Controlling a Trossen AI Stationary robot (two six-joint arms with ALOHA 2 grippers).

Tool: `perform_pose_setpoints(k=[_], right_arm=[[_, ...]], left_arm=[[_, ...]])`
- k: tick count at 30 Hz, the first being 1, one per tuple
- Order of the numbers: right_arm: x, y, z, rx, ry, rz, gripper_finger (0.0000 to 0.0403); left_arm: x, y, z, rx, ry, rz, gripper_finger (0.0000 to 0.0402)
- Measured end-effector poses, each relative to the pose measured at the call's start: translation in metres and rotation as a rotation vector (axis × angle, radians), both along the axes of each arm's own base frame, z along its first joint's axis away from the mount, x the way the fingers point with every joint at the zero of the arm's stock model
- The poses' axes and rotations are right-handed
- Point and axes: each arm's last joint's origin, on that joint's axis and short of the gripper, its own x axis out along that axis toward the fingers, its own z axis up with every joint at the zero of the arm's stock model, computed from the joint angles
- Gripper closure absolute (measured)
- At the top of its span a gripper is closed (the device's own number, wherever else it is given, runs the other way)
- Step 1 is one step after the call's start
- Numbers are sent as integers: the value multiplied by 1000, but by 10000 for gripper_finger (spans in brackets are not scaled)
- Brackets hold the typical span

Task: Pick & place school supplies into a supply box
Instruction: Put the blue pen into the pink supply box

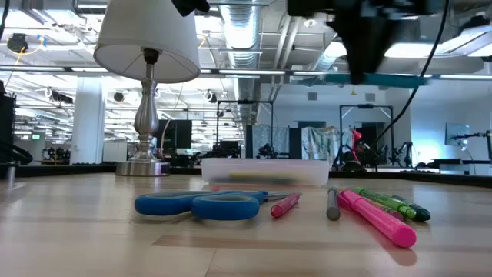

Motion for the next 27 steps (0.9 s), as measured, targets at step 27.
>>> perform_pose_setpoints(k=[27], right_arm=[[64,-166,-14,-63,70,556,368]], left_arm=[[-62,-36,22,107,-11,454,233]])
